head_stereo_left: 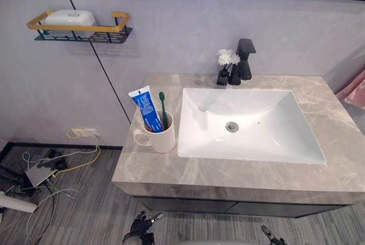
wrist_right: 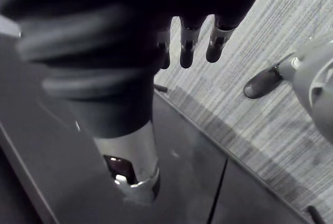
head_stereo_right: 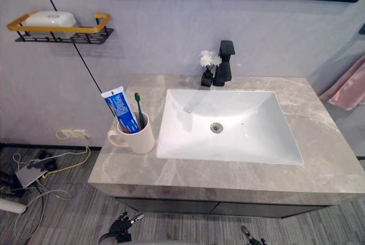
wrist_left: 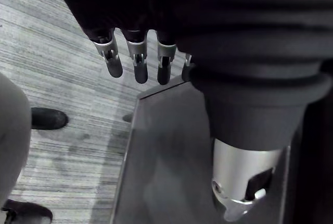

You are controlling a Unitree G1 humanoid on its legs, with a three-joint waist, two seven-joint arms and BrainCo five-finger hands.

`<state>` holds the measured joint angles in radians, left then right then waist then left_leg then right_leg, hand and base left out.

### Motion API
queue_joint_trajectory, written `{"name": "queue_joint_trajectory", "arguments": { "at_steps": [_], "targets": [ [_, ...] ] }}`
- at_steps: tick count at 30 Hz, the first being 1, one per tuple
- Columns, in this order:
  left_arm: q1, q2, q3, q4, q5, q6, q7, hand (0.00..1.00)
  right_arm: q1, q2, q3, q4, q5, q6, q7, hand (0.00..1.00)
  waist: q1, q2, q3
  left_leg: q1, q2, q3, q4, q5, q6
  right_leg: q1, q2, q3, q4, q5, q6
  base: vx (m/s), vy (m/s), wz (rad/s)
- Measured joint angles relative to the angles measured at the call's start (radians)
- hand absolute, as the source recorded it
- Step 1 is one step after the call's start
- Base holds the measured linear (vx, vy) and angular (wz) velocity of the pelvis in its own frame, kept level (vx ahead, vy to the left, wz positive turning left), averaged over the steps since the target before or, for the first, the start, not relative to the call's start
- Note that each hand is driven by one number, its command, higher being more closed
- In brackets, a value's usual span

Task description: Organize washtable

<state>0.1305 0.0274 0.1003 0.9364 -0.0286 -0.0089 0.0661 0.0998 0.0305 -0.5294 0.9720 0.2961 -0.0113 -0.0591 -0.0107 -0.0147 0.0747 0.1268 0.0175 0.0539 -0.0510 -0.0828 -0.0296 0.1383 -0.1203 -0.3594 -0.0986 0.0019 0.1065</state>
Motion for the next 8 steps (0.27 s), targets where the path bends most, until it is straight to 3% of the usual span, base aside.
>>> {"name": "queue_joint_trajectory", "arguments": {
  "at_steps": [8],
  "targets": [
    [-0.021,0.025,-0.032,0.012,0.004,0.0,0.005,0.0,-0.064,-0.005,0.119,0.066,-0.074,0.0,0.01,0.0,0.018,-0.012,0.022,-0.01,-0.021,-0.045,0.023,0.002,0.002,0.025,-0.021,-0.053,0.0,0.0,0.0,-0.01,0.004,0.18]
  ]
}}
